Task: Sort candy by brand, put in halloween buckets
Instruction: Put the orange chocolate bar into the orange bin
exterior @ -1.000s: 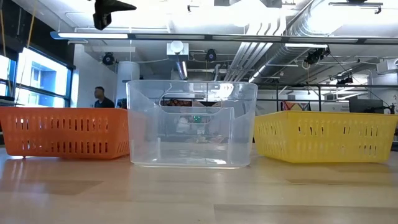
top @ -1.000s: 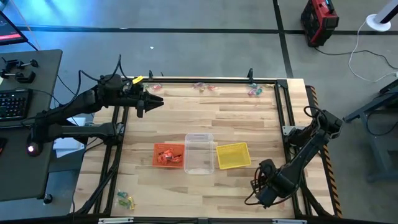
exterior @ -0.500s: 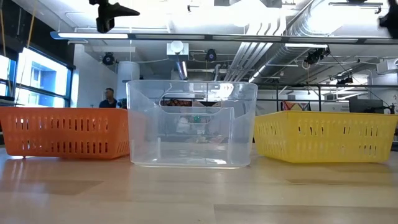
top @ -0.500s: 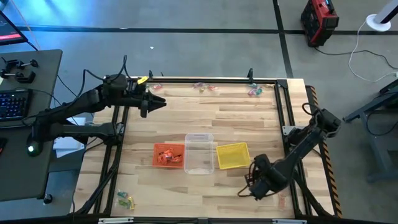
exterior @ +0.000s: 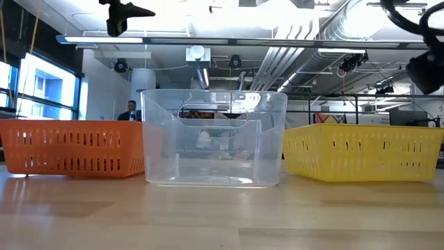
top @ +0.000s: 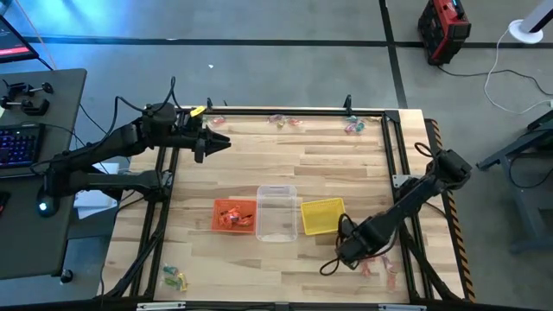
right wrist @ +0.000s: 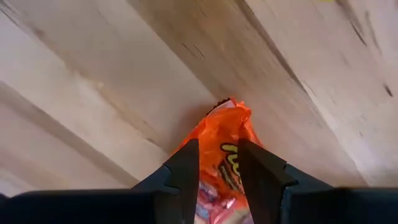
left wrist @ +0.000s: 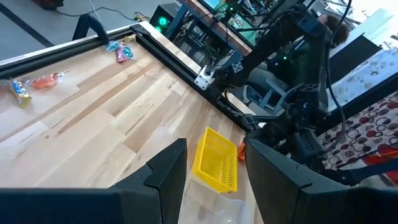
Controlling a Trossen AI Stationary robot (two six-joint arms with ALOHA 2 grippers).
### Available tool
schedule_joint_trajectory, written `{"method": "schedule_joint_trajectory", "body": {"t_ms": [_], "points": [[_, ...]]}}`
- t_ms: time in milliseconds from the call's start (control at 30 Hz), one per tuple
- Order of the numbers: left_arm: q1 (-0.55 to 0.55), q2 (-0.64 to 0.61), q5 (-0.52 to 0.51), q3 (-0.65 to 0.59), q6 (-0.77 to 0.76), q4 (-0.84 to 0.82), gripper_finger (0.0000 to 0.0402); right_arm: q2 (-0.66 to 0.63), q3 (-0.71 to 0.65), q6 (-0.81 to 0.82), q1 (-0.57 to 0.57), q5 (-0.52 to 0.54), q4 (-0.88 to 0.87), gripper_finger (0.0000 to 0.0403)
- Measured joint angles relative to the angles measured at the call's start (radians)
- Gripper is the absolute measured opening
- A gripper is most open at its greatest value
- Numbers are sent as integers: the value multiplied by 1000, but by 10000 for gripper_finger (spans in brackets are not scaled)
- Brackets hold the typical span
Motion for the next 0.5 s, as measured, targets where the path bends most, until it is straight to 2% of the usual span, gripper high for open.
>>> {"method": "schedule_joint_trajectory", "body": {"t_ms": [367,500], "points": [[0,0,0,0,-23,0,154,4,-19,-54,0,42,8,101],[0,0,0,0,-23,0,154,4,-59,-35,0,34,65,75]]}}
